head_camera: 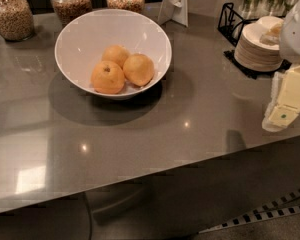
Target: Pick orange from white bowl
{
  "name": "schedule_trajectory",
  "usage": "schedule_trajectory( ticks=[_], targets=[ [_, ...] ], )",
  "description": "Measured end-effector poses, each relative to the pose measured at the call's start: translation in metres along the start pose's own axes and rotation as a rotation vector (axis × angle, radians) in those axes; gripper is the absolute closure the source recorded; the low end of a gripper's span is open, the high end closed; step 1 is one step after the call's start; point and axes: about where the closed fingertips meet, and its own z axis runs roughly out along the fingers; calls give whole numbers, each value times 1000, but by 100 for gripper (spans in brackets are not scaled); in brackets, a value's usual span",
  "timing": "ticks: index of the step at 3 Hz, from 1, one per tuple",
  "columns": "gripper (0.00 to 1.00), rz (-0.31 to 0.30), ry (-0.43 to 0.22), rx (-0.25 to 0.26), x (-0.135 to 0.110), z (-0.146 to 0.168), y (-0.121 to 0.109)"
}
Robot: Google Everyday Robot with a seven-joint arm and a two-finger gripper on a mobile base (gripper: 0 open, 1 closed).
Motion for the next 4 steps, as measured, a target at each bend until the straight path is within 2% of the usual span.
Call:
schedule_trajectory(
  ticks=[1, 2, 3, 4],
  targets=[
    [0, 0, -1, 0, 0, 0, 0],
    [0, -7, -57, 21, -12, 3, -8],
    [0, -21, -180, 47, -39, 12, -31],
    [0, -46, -311, 60, -78, 21, -60]
  ],
)
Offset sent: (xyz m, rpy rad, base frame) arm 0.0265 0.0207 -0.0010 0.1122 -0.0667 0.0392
